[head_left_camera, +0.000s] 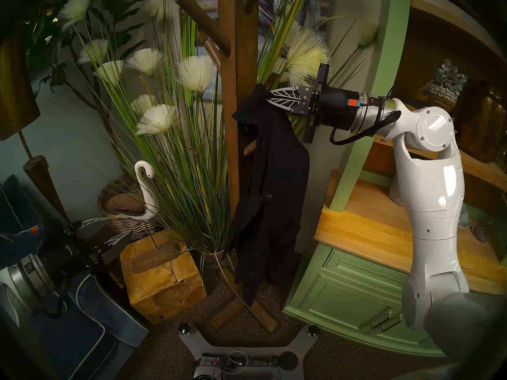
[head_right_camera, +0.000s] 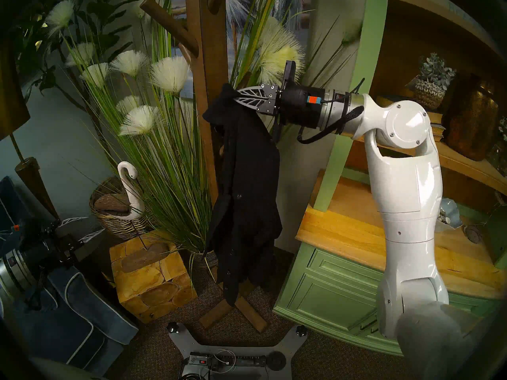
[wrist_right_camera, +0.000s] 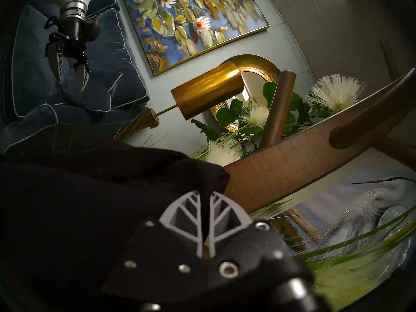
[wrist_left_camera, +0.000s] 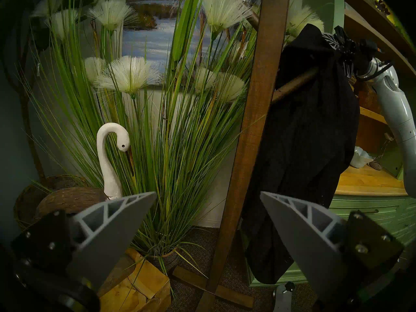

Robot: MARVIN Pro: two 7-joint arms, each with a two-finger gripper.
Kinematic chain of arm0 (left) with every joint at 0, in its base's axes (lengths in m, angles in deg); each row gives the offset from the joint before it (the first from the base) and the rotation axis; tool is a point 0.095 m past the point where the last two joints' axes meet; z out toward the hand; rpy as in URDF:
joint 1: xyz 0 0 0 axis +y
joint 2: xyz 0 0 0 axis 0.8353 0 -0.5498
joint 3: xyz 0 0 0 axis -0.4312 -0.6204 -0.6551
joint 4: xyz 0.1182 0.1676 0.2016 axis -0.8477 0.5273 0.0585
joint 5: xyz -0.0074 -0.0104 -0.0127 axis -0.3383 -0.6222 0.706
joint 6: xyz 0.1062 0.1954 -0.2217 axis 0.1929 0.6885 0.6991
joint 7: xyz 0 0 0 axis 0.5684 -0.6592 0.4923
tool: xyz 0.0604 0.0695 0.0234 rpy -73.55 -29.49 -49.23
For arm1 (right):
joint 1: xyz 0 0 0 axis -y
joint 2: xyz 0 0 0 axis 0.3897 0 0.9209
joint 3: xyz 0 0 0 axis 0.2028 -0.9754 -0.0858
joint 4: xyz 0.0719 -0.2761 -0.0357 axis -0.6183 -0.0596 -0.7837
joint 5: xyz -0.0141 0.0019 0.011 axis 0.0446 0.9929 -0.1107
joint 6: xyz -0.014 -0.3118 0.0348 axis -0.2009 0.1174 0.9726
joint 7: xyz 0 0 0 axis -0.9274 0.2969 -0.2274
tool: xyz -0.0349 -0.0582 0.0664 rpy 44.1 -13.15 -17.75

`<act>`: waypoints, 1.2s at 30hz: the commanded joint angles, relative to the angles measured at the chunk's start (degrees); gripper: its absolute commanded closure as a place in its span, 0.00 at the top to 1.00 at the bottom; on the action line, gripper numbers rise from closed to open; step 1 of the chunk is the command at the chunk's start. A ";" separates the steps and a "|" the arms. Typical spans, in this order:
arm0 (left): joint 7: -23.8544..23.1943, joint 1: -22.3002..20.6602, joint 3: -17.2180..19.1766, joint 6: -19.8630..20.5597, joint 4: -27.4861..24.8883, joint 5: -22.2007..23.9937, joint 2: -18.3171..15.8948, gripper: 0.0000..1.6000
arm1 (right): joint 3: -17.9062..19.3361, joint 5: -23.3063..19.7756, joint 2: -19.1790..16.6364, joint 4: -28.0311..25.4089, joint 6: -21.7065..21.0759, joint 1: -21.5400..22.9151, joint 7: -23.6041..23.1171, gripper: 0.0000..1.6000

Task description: Pick up jacket and place on coat hanger

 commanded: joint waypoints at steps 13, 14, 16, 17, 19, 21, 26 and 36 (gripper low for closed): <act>-0.91 -0.13 0.10 0.03 -0.97 0.99 -0.08 1.00 | 3.62 -3.06 1.72 -1.31 -0.58 -1.01 -2.84 0.00; -0.89 -0.14 0.10 0.02 -0.97 0.97 -0.08 1.00 | 3.17 -1.95 2.37 -1.09 -0.09 -1.28 -2.25 0.00; -0.91 -0.13 0.10 0.03 -0.97 0.99 -0.08 1.00 | 2.48 -1.11 2.56 -0.91 1.39 -2.38 -1.98 0.00; -0.92 -0.13 0.11 0.03 -0.97 1.00 -0.08 1.00 | 2.29 -0.87 2.72 -0.84 3.02 -3.16 -1.69 0.00; -0.93 -0.13 0.11 0.03 -0.97 1.01 -0.08 1.00 | 2.40 -0.22 3.19 -1.14 4.21 -4.42 -1.34 0.02; -0.94 -0.13 0.12 0.04 -0.98 1.02 -0.08 1.00 | 2.15 0.57 3.77 -0.94 4.75 -4.74 -0.86 0.48; -0.96 -0.12 0.13 0.04 -0.98 1.05 -0.08 1.00 | 2.38 0.75 4.63 -1.18 5.81 -5.50 0.19 1.00; -0.94 -0.12 0.12 0.04 -0.98 1.04 -0.08 1.00 | 3.93 0.71 4.36 -0.94 4.80 -5.13 -0.63 1.00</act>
